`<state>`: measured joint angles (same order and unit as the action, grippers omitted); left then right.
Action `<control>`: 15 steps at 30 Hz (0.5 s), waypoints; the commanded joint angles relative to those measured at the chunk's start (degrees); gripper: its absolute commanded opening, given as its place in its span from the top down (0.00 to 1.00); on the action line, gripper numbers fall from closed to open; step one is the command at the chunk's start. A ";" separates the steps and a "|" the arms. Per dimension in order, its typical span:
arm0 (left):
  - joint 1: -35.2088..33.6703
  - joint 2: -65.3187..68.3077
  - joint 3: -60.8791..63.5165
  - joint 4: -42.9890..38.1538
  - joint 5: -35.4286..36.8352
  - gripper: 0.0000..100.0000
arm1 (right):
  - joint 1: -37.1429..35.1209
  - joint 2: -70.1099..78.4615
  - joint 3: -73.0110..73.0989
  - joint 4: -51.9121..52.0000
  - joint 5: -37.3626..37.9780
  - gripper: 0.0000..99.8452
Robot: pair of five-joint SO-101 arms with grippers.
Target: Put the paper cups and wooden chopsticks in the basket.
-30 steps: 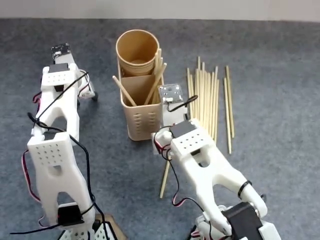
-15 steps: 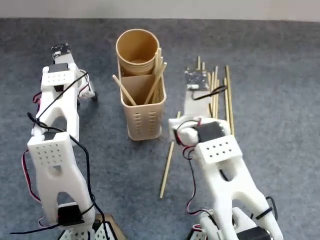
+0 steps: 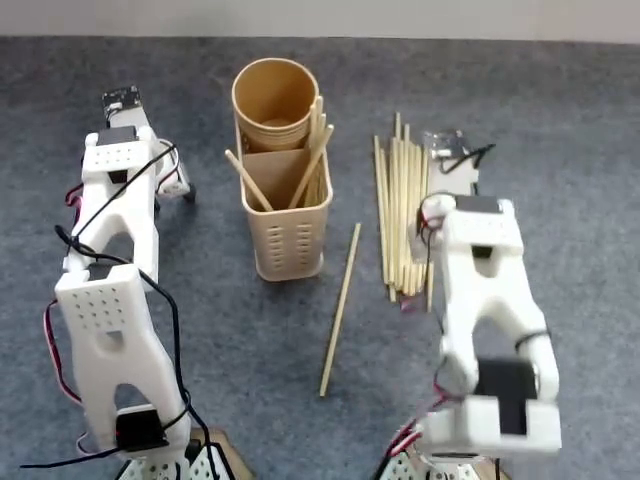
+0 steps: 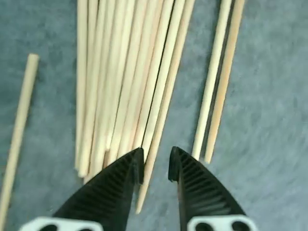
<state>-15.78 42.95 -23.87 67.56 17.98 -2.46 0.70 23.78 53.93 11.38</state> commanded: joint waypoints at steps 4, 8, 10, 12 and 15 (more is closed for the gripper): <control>1.10 0.13 -1.19 -0.62 -0.62 0.78 | 3.82 8.22 -14.20 -0.31 5.45 0.90; 1.10 0.13 -1.19 -0.88 -0.62 0.78 | 7.08 12.09 -18.42 -0.22 8.26 0.90; 1.19 0.13 -1.19 -0.88 -0.62 0.78 | 7.52 14.29 -19.12 -0.22 9.76 0.90; 1.19 0.13 -1.19 -0.88 -0.62 0.78 | 7.52 16.57 -19.12 -0.22 10.29 0.90; 1.19 0.13 -1.19 -0.88 -0.62 0.78 | 7.60 20.09 -19.30 -0.48 10.37 0.90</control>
<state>-15.78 42.95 -23.87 67.56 17.98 4.40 19.78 6.90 53.93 21.14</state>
